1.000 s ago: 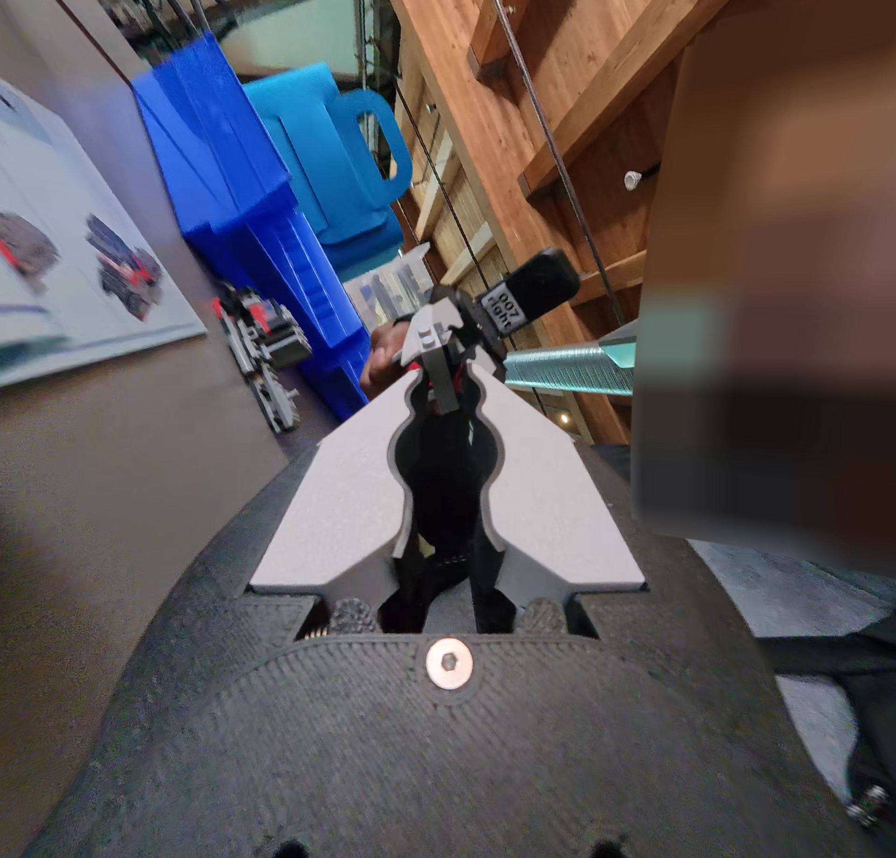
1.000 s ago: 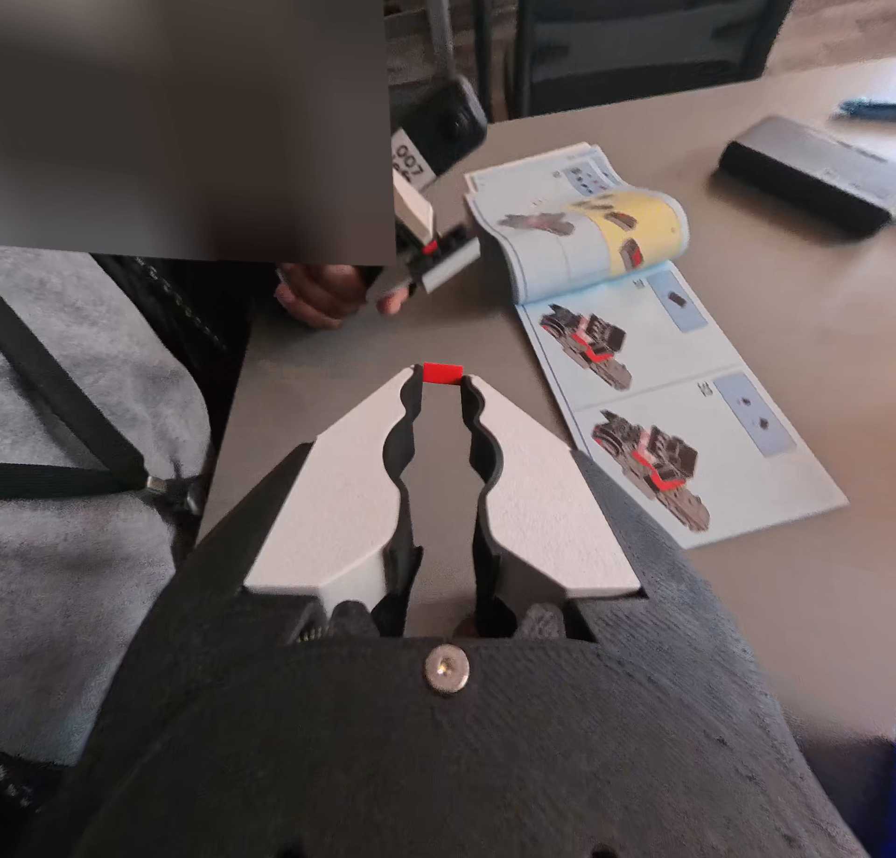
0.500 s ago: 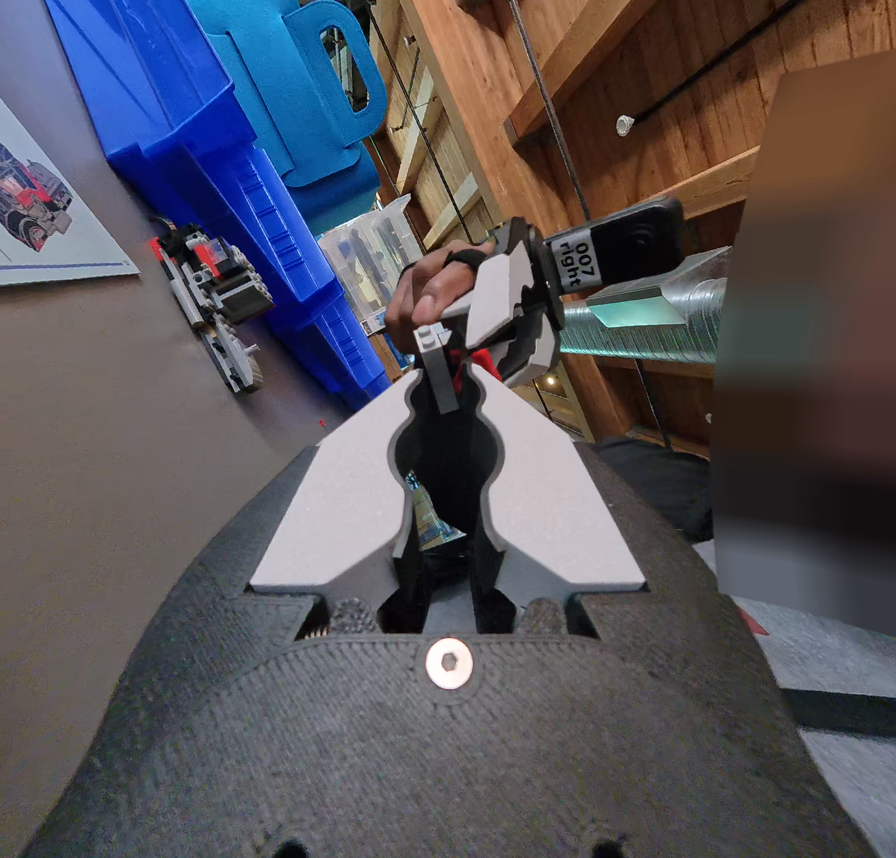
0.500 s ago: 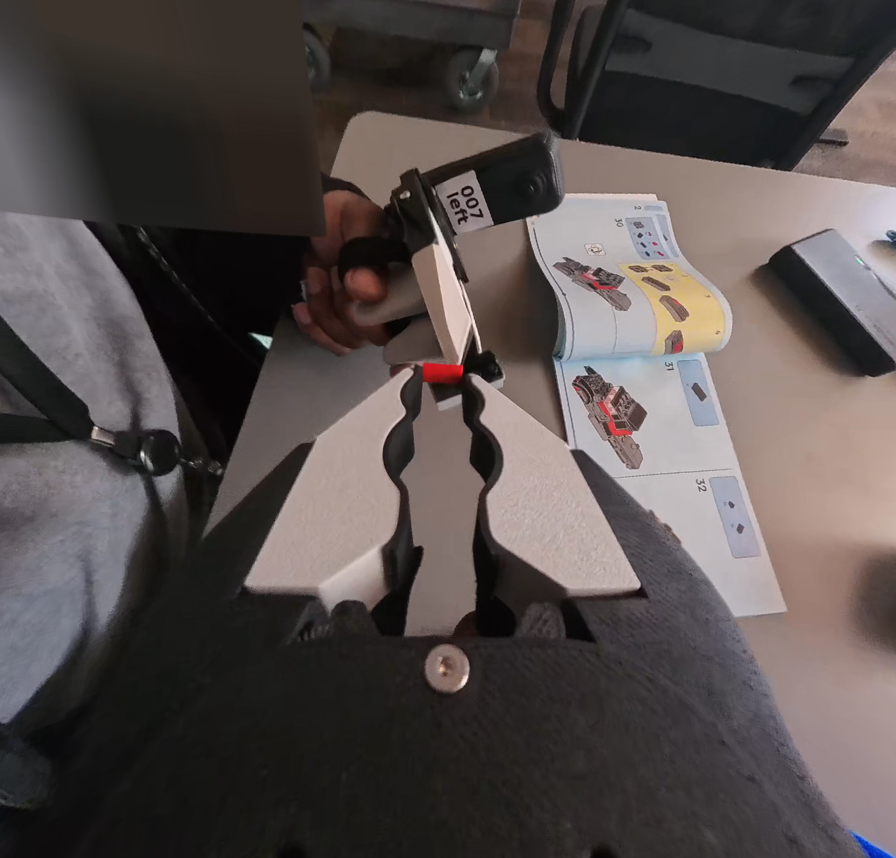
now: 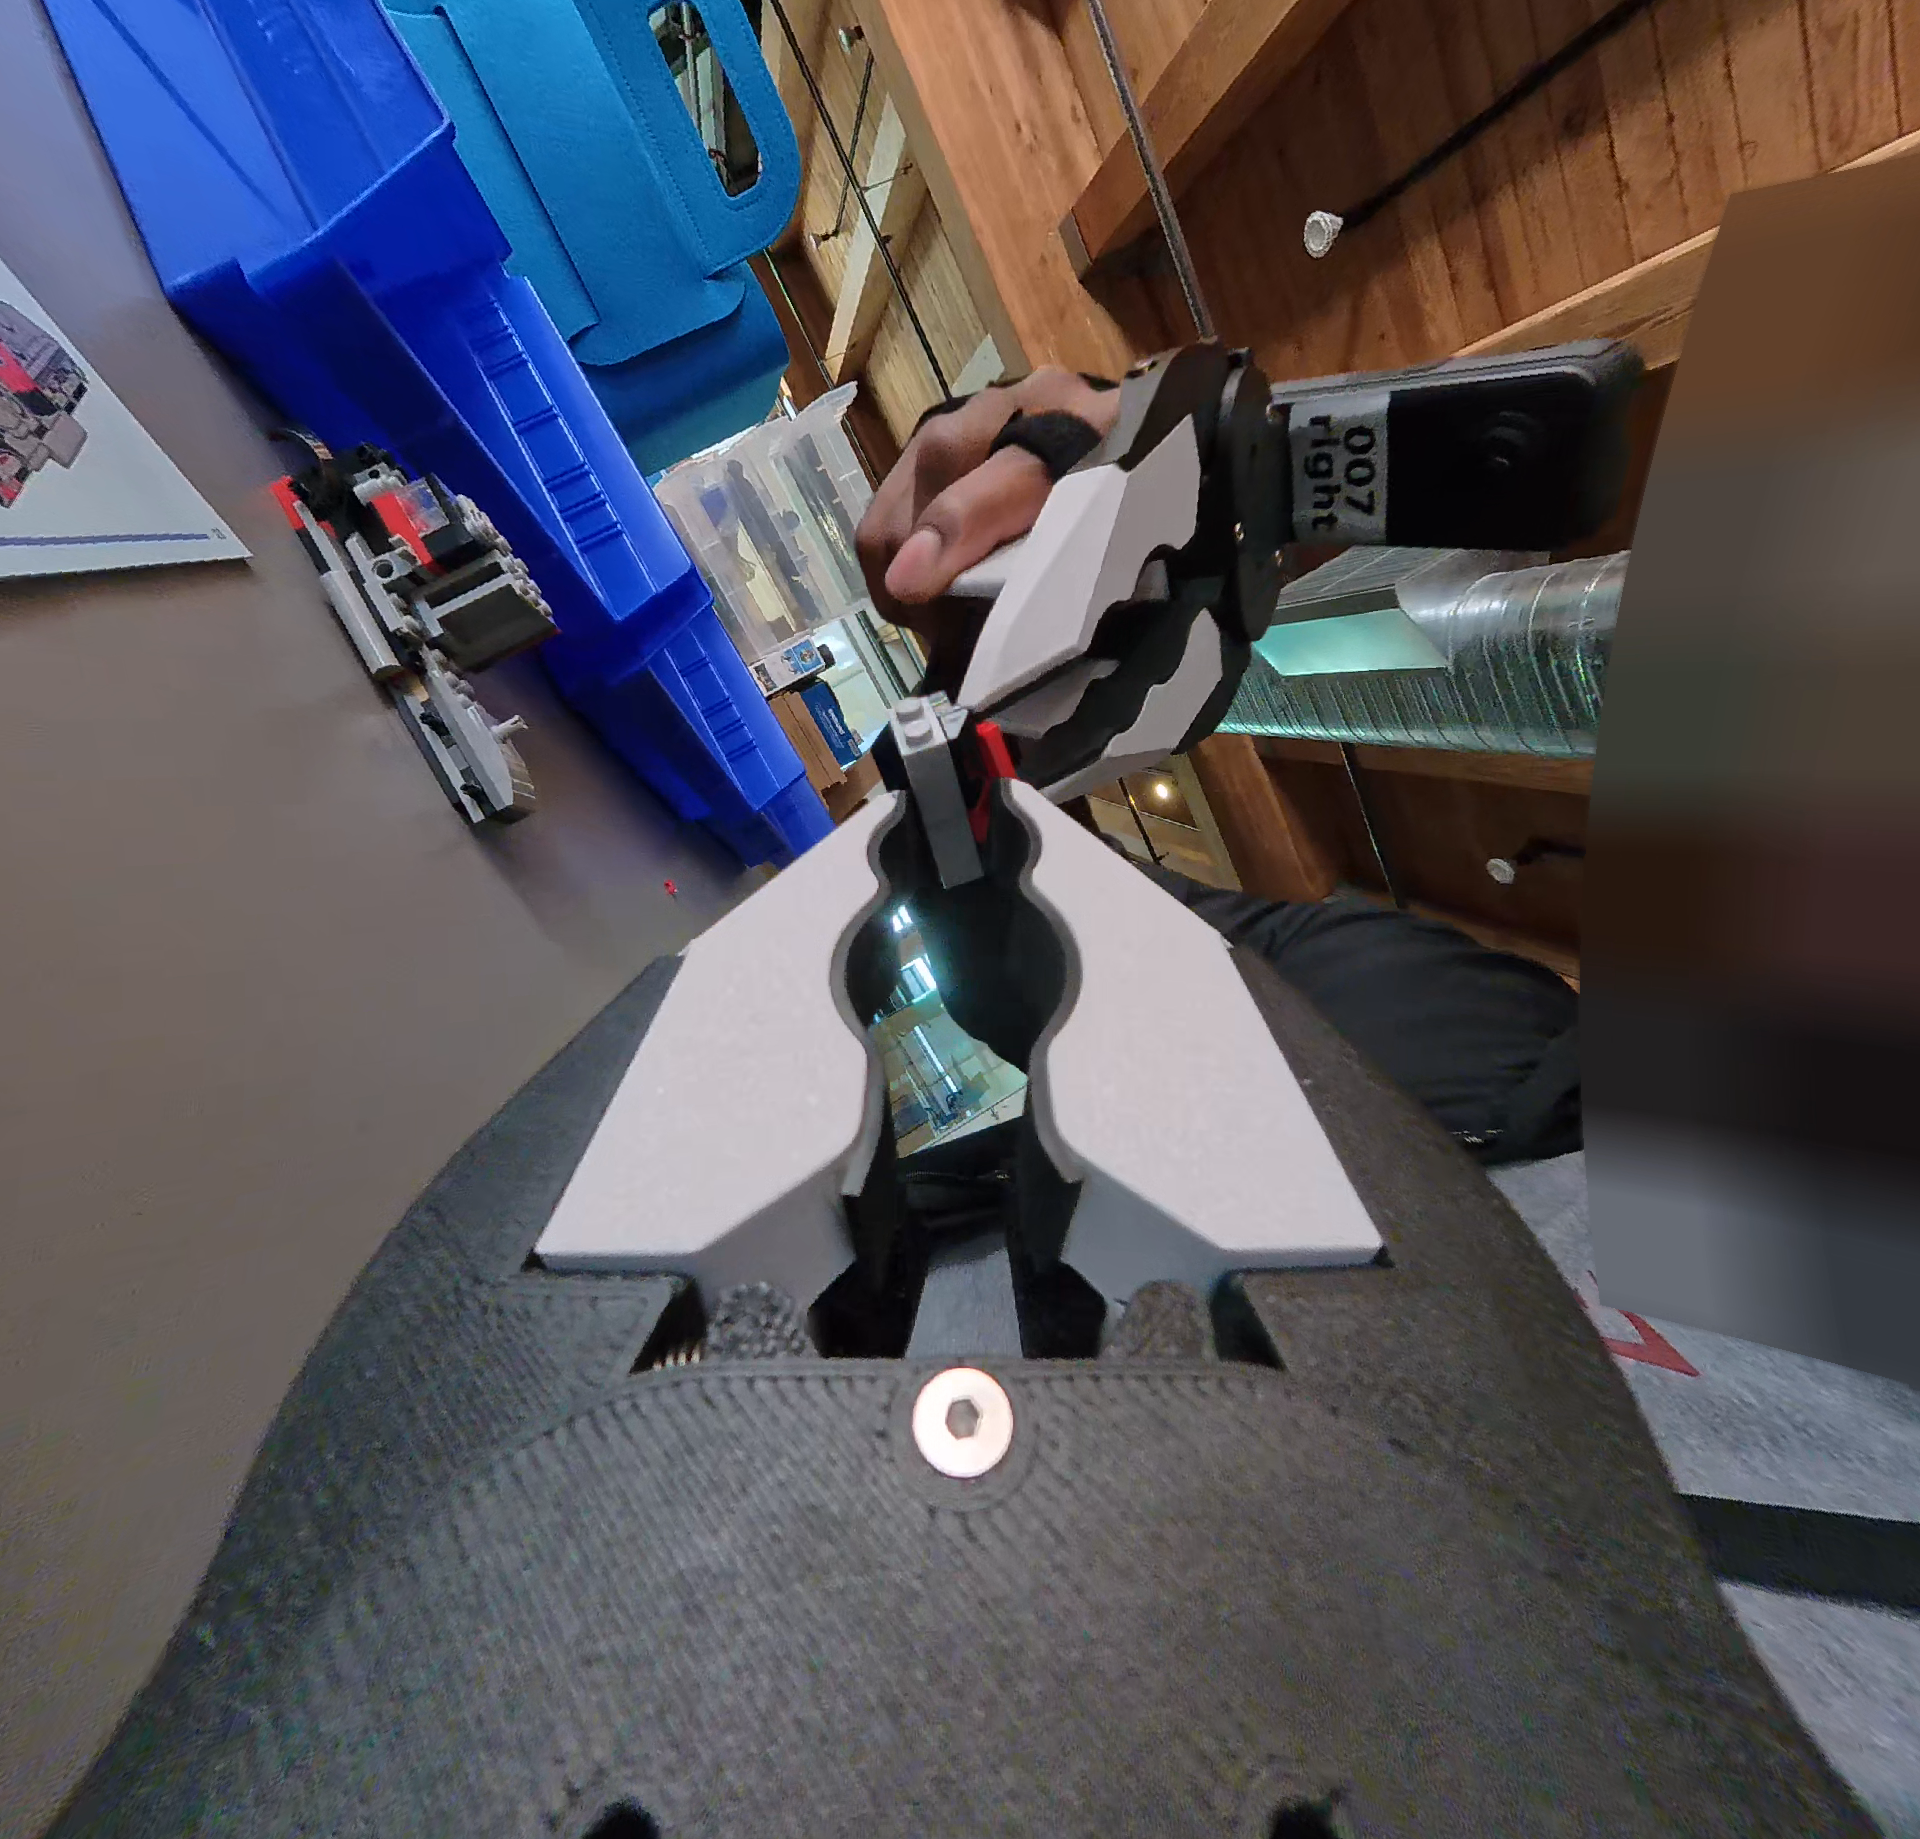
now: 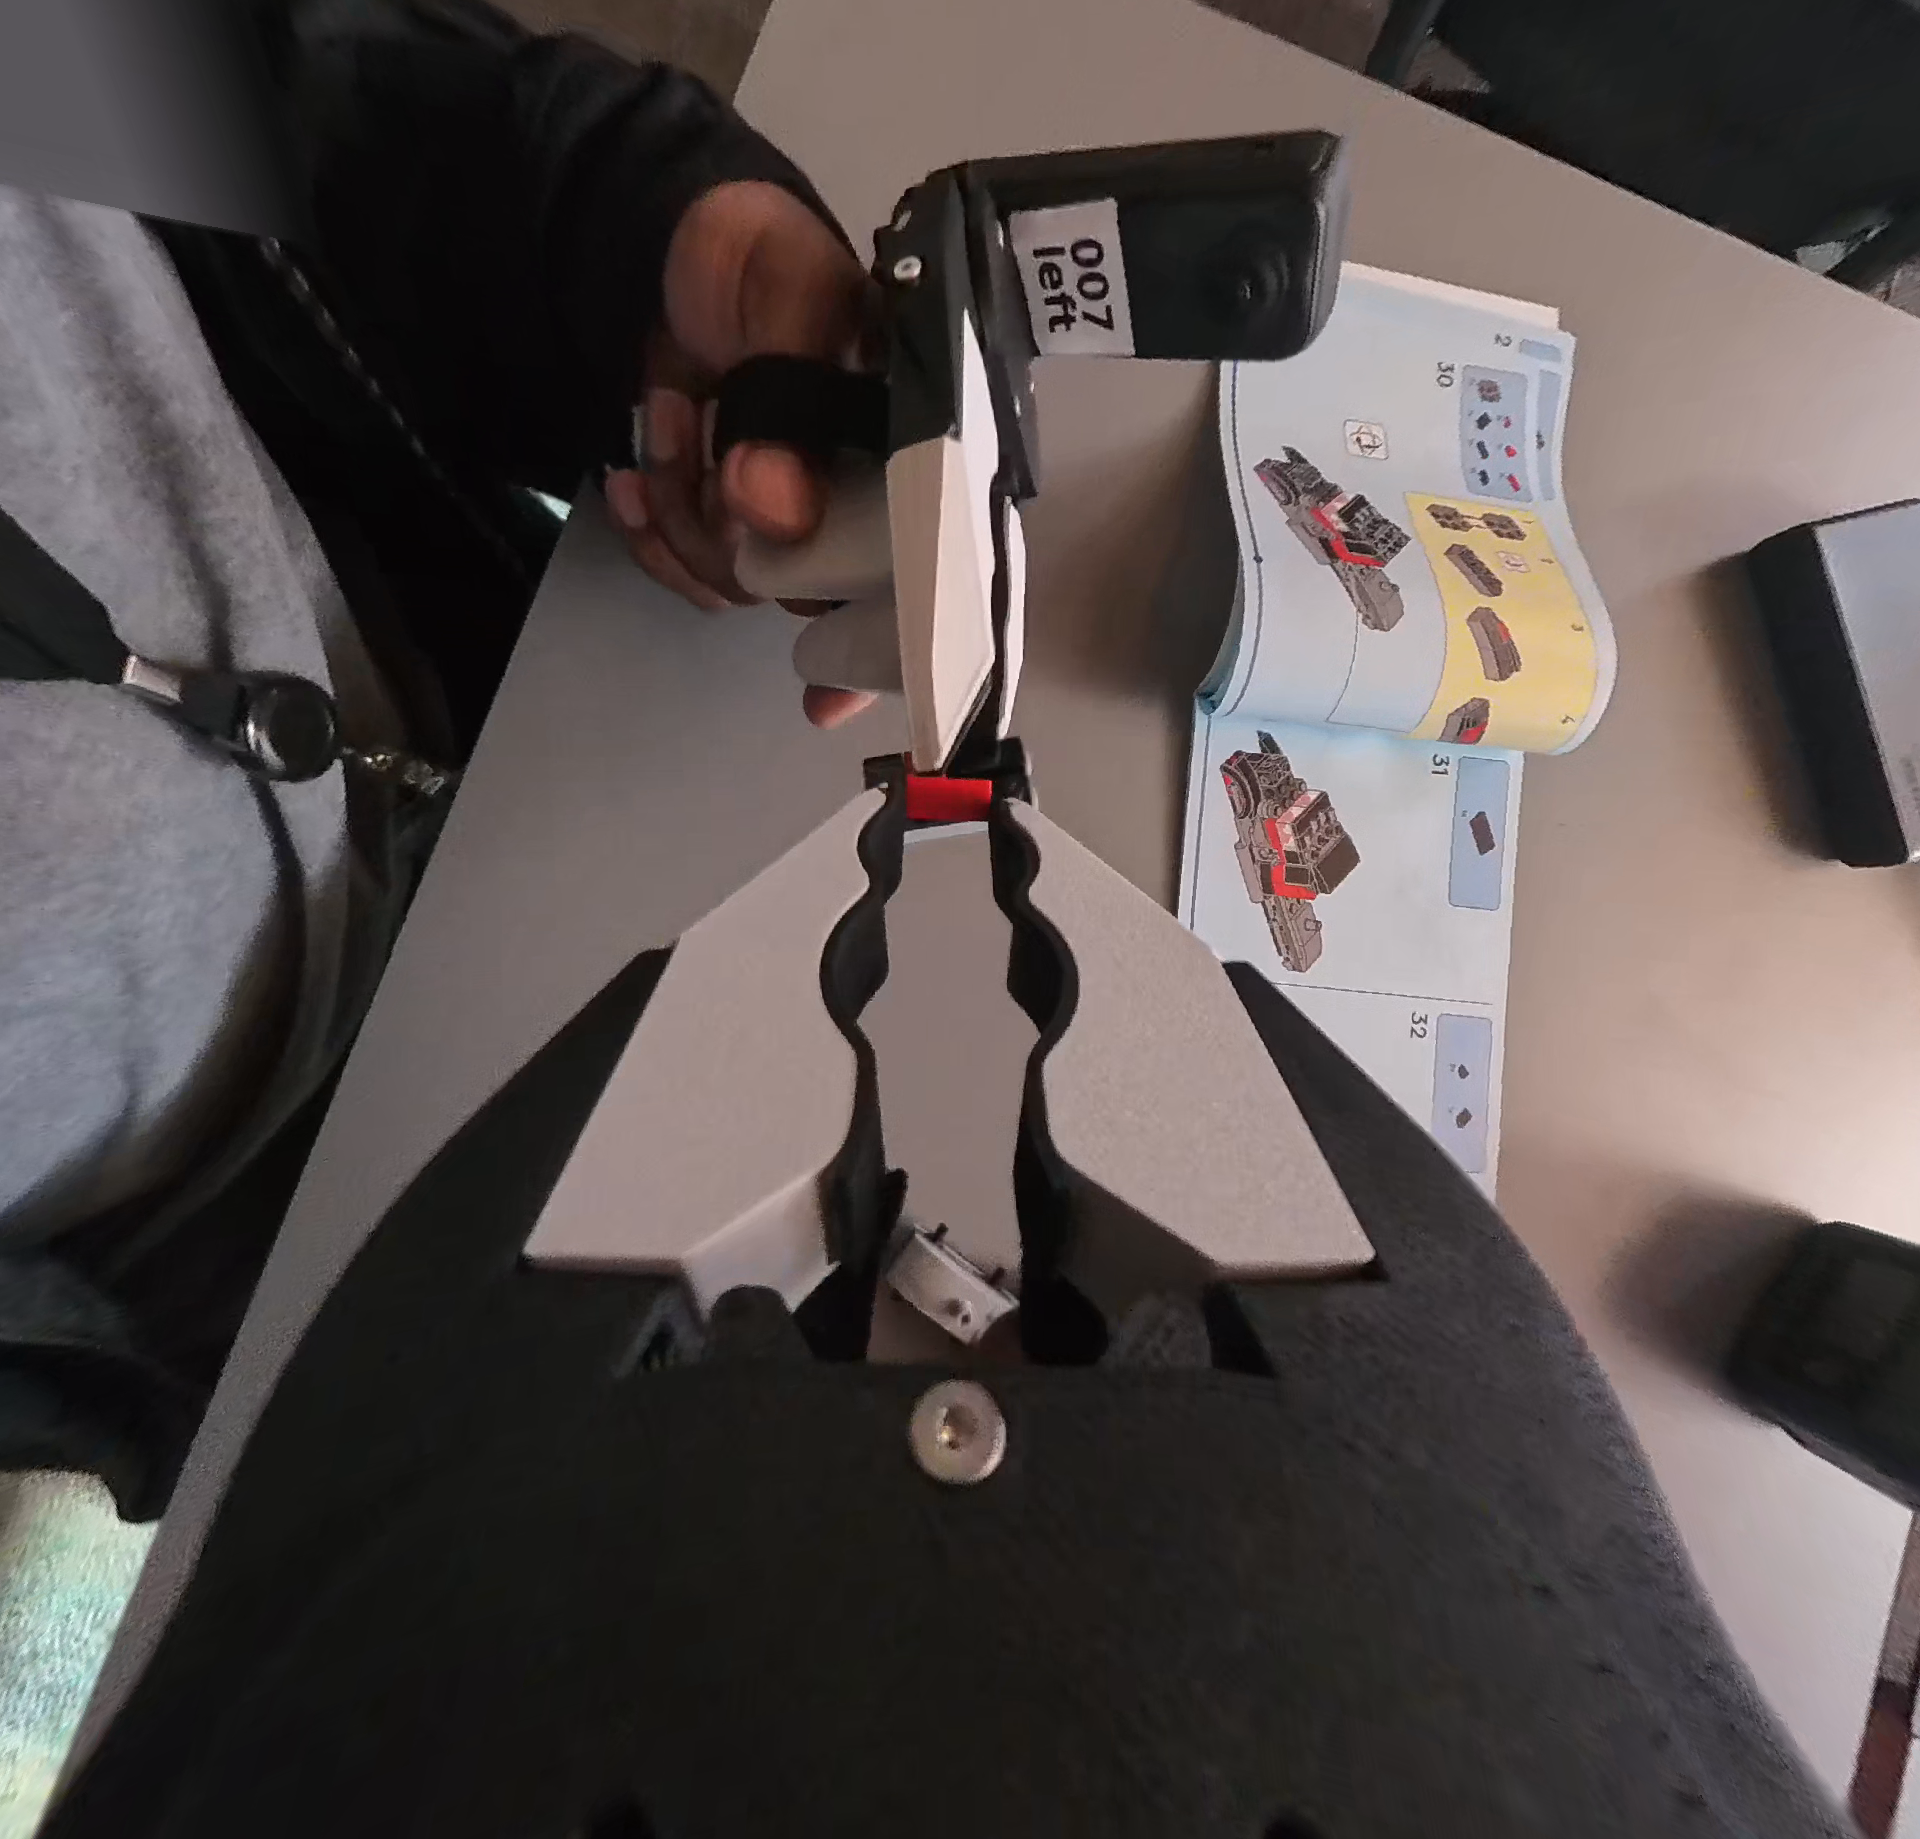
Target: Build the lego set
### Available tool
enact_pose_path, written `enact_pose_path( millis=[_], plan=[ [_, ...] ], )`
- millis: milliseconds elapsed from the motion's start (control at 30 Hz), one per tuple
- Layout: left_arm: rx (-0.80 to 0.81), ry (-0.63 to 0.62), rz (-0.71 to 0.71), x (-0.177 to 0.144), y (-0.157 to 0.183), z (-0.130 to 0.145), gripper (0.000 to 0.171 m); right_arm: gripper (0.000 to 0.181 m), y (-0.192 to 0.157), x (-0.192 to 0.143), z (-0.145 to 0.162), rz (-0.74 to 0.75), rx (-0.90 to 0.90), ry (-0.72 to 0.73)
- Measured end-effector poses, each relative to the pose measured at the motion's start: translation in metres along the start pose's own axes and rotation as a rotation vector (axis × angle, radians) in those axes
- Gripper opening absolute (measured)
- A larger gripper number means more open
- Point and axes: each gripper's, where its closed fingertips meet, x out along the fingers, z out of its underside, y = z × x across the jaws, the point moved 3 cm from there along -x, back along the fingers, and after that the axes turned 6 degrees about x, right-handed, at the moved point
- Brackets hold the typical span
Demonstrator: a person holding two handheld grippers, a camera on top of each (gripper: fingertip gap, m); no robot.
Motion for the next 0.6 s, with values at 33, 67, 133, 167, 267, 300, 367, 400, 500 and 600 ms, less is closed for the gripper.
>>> enact_pose_path(
  millis=[33,67,133,167,267,300,367,400,500,600],
  plan=[
    [-0.001,-0.001,0.002,0.0,0.0002,0.0001,0.014,0.017,0.0005,0.0002,-0.0003,-0.002,-0.009,-0.011],
    [-0.002,-0.002,0.003,0.0001,0.0002,0.0003,0.014,0.017,0.0011,0.0006,-0.0002,-0.003,-0.016,-0.023],
    [-0.003,-0.004,0.001,0.0003,-0.0002,0.0006,0.014,0.017,0.0012,0.0017,-0.0005,-0.012,-0.025,-0.041],
    [-0.003,-0.005,0.003,0.0004,0.0001,0.0007,0.014,0.017,0.0011,0.0022,-0.0011,-0.016,-0.029,-0.045],
    [-0.006,-0.003,0.006,0.0,0.0002,0.0005,0.014,0.017,0.0012,0.0028,-0.002,-0.02,-0.039,-0.05],
    [-0.006,-0.003,0.007,-0.0001,0.0003,0.0005,0.014,0.017,0.001,0.0028,-0.002,-0.022,-0.04,-0.05],
    [-0.006,-0.005,0.007,0.0001,0.0002,0.0007,0.014,0.019,0.0012,0.0028,-0.0017,-0.022,-0.039,-0.05],
    [-0.006,-0.006,0.007,0.0001,0.0002,0.0008,0.014,0.02,0.0016,0.0027,-0.0016,-0.019,-0.037,-0.048],
    [-0.005,-0.005,0.009,0.0,0.0006,0.0008,0.014,0.022,0.002,0.0021,-0.0014,-0.015,-0.028,-0.04],
    [-0.004,-0.003,0.013,-0.0001,0.0009,0.0006,0.014,0.024,0.0025,0.0013,-0.0014,-0.008,-0.018,-0.027]
  ],
)
